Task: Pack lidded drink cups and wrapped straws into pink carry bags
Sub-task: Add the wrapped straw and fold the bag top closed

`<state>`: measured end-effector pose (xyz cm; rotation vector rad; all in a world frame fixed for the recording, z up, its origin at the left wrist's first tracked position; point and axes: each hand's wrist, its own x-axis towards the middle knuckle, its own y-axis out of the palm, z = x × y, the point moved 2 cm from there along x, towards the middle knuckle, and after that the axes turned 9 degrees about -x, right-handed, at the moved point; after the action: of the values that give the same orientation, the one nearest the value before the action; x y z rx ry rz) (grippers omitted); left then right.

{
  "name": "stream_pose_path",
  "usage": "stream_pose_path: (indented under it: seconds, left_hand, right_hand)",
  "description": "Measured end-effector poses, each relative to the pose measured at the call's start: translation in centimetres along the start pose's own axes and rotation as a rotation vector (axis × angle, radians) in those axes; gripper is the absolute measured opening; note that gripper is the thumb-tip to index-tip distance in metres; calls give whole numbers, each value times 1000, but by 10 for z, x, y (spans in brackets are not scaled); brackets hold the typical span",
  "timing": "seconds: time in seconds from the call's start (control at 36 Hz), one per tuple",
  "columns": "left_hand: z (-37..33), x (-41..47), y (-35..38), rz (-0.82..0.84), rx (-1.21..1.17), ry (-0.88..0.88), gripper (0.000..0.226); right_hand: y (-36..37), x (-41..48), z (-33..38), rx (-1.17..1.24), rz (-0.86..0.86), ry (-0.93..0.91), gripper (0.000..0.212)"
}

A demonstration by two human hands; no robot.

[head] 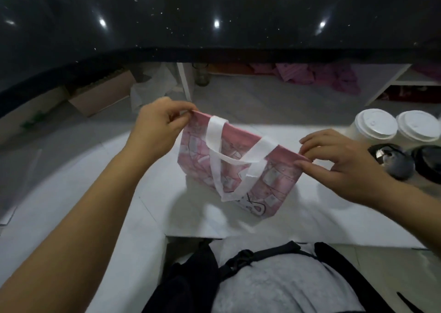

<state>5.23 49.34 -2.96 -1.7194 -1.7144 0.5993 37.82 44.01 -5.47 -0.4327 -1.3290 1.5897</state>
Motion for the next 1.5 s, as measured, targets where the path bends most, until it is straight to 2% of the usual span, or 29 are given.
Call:
stream_pose_path:
  seconds: [0.06,0.14,0.22,0.28,0.39,0.5,0.58,0.67,0.83,1.0,1.11,1.25,1.44,1.5]
  left_hand:
    - [-4,10,10,23,-84,-37,25]
    - [-10,21,24,70,-240,-74,33]
    - [-15,21,38,168,-451,-130,47]
    - [-16,12,44,208,-548,-141,48]
    - [-3,-29,52,112,-791,-198,40]
    - [25,-86,62,-5,-784,-195,37]
    - [34,-124,74,63,-774,-201,48]
    - [40,-141,83,127,-641,-164,56]
    - [50,-139,84,21,-435,40,19]
    - [51,-143,89,-63,-459,51,14]
    - [52,-146,91,-70,-533,20,19]
    - [63,-147,83,-35,-539,33,10]
    - [66,-160,75,143,-606,20,9]
    - [70,-160,72,128,-716,-37,9]
  right_hand:
    - [7,-9,12,18,-73,98,35]
    - [21,-19,34,103,-85,195,34]
    - [36,-23,52,183,-81,245,37]
    - [42,-24,63,242,-72,246,34]
    - [51,-30,80,379,-46,312,30]
    - [68,-50,83,359,-49,472,26]
    - [79,-63,80,266,-48,571,25]
    - [86,-70,76,124,-47,627,20]
    - [95,-71,78,-61,-60,641,22]
    - [91,-64,77,-178,-11,636,19]
    - [90,-62,79,-89,22,629,24]
    - [90,-71,87,85,106,622,25]
    - [69,-80,85,282,431,603,10]
    - [62,-81,77,375,399,668,10]
